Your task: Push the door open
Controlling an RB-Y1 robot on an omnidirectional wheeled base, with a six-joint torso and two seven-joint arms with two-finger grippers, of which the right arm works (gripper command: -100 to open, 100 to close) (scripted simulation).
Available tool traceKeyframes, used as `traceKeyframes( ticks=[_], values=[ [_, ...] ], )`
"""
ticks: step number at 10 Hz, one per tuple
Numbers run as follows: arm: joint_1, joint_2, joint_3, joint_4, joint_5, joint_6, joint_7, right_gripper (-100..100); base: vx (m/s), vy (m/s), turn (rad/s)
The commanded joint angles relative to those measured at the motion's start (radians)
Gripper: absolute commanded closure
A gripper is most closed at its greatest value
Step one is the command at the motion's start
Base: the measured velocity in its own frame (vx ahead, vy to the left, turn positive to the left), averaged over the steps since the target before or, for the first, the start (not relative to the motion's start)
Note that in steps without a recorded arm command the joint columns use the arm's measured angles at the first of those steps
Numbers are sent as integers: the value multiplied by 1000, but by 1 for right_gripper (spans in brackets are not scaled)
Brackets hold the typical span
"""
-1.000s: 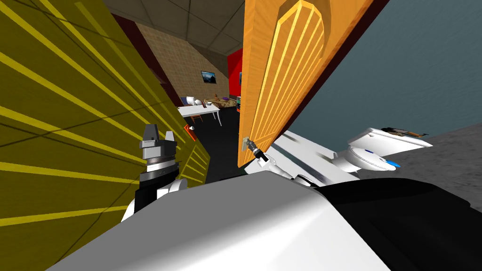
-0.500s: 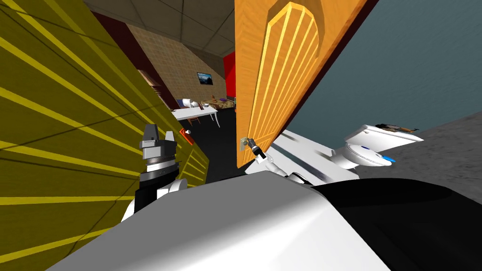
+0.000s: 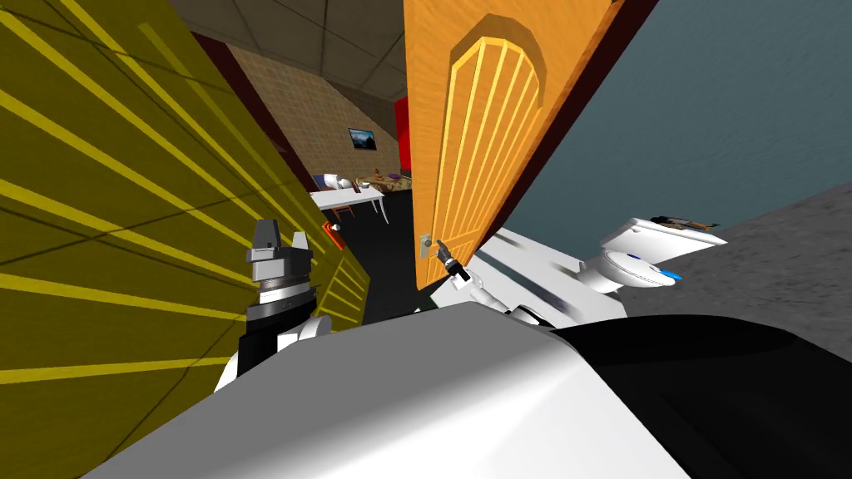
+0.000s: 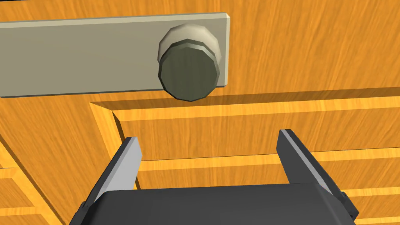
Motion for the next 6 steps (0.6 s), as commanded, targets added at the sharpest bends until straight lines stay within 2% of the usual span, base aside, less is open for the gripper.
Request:
traceKeyframes(
  ticks=[1, 4, 5, 6],
  values=[
    [4, -9, 13, -12, -4, 14, -13, -100, -206, -8, -10],
    [11, -22, 33, -31, -10, 37, -32, -100, -203, -36, -2],
    [10, -19, 29, -25, -8, 31, -27, -100, -89, -12, -2],
    [3, -8, 22, -13, -6, 30, -23, -100, 103, 28, 55]
  ],
)
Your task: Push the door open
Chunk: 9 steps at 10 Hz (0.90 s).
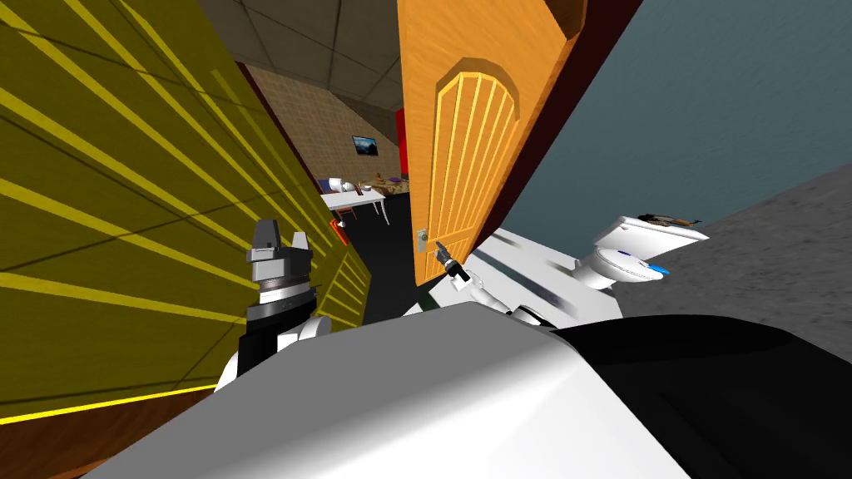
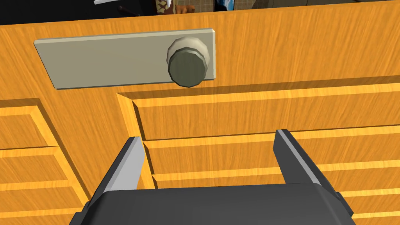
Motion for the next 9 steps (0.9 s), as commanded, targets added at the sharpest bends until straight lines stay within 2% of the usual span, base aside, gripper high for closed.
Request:
traceKeyframes(
  ticks=[1, 6, 7, 8, 9],
  values=[
    [-5, 8, -6, 9, 2, -1, 4, -100, 180, 31, 47],
    [-28, 43, -32, 51, 11, -6, 21, -100, 213, 74, 48],
    [-25, 39, -29, 45, 10, -5, 19, -100, 104, 32, 12],
    [-25, 39, -29, 45, 10, -5, 19, 100, -14, -6, -12],
    [-25, 39, -29, 45, 10, -5, 19, 100, -37, -14, 7]
  ],
)
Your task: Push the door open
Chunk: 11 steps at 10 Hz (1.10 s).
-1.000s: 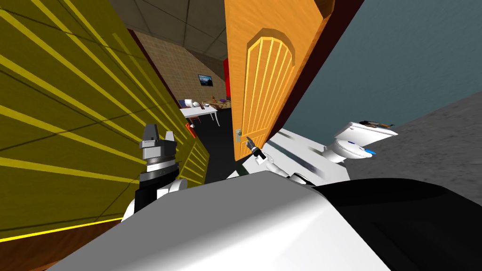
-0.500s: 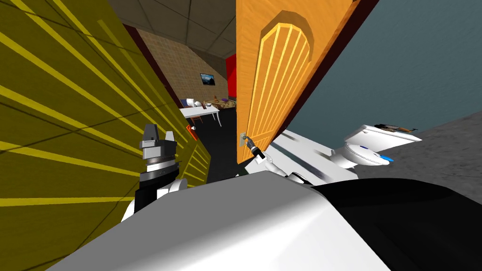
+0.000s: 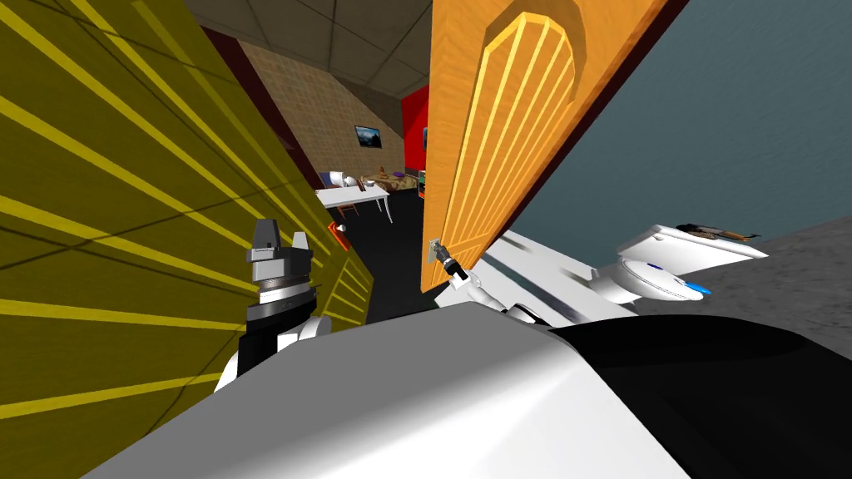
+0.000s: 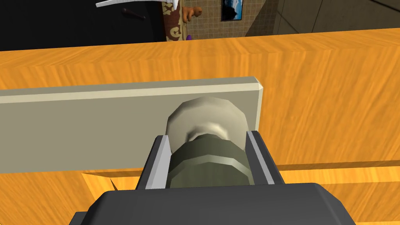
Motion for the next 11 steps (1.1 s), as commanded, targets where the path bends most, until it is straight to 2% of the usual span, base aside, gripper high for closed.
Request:
traceKeyframes(
  ticks=[1, 4, 5, 7, 10, 11],
  values=[
    [3, 0, 2, 1, 0, 1, 0, 100, -31, -11, 6],
    [3, 0, 2, 1, 0, 1, 0, 100, -10, -3, -4],
    [-1, 17, -3, 11, -12, 5, 27, 100, 121, 9, -118],
    [-7, 34, -8, 19, -23, 6, 54, 100, 174, 19, -66],
    [-24, 80, -22, 40, -56, 10, 127, 100, 202, 37, -126],
    [-27, 90, -25, 44, -62, 11, 142, 100, 168, 5, -89]
  ],
)
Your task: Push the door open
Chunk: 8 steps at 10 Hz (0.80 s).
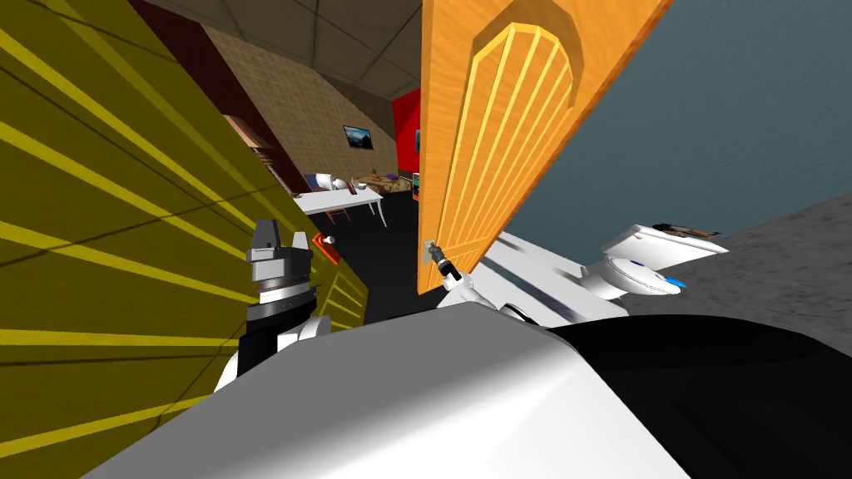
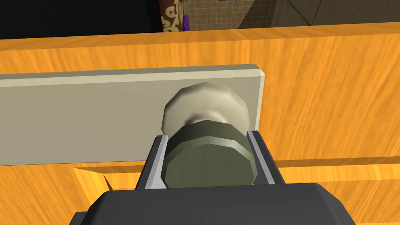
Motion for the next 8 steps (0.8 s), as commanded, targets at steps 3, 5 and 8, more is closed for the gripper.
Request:
traceKeyframes(
  ticks=[3, 5, 8],
  values=[
    [-15, 33, -31, 9, -36, 11, 76, 100, 120, 5, -154],
    [-13, 23, -22, -4, -30, 24, 54, -100, -149, 27, -36],
    [-14, 21, -15, -20, -33, 49, 52, -100, -237, 42, -31]
  ],
)
